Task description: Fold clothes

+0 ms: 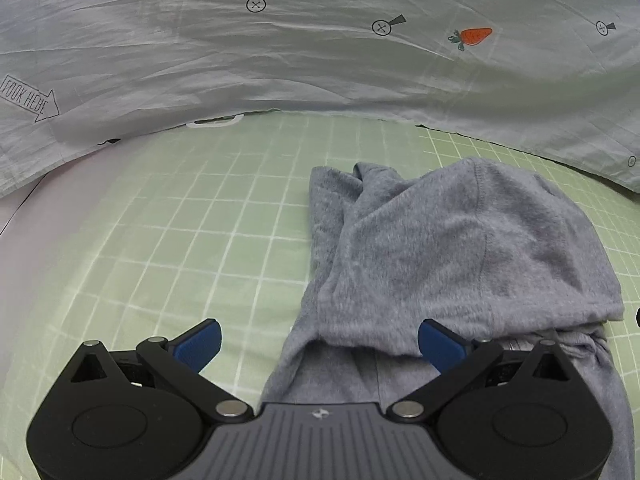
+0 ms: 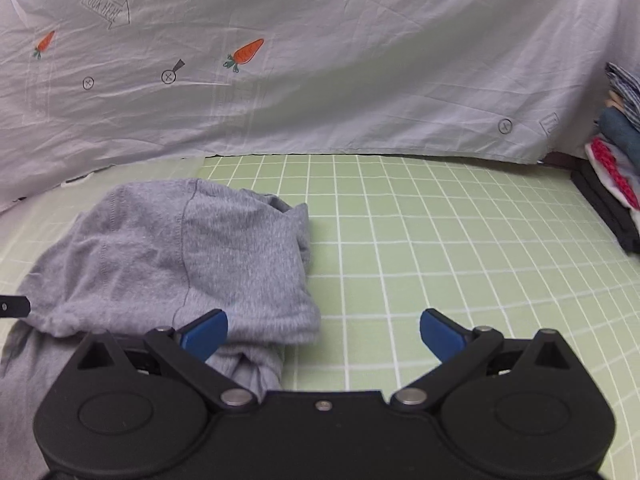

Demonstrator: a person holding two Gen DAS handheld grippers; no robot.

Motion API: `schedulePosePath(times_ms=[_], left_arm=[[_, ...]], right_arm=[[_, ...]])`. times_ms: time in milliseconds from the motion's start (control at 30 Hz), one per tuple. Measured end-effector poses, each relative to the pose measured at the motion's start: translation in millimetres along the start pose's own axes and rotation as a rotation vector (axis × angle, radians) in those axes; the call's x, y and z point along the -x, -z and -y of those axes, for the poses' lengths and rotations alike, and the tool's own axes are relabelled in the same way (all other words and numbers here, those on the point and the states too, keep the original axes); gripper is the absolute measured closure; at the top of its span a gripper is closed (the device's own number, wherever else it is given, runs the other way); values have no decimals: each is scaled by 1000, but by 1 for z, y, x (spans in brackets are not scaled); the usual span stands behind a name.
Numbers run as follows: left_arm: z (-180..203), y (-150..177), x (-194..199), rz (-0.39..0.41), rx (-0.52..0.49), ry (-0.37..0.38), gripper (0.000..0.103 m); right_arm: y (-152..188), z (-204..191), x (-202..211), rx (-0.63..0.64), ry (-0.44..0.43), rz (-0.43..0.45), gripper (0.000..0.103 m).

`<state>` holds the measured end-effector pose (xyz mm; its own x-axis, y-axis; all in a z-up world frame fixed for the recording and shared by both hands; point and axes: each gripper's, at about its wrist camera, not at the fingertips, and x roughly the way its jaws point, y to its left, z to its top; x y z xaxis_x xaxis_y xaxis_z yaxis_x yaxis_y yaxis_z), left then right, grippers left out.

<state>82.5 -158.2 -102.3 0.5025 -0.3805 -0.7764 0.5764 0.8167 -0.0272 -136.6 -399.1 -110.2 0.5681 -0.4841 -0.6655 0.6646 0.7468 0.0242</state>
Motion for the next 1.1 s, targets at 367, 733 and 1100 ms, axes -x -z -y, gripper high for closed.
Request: schedulePosePath(times_ms=[367,733,1100], left_arm=[[-19,69,32,-95,84,9,0],[-31,117,43,-180,107,16,0],[-34,141,55,-202,89,59,0]], right_arm=[[58,1,33,-27,-94,-136,0],[106,-7,60,-8,-129,-219,0],[137,-15,73,-20,-104,-289,0]])
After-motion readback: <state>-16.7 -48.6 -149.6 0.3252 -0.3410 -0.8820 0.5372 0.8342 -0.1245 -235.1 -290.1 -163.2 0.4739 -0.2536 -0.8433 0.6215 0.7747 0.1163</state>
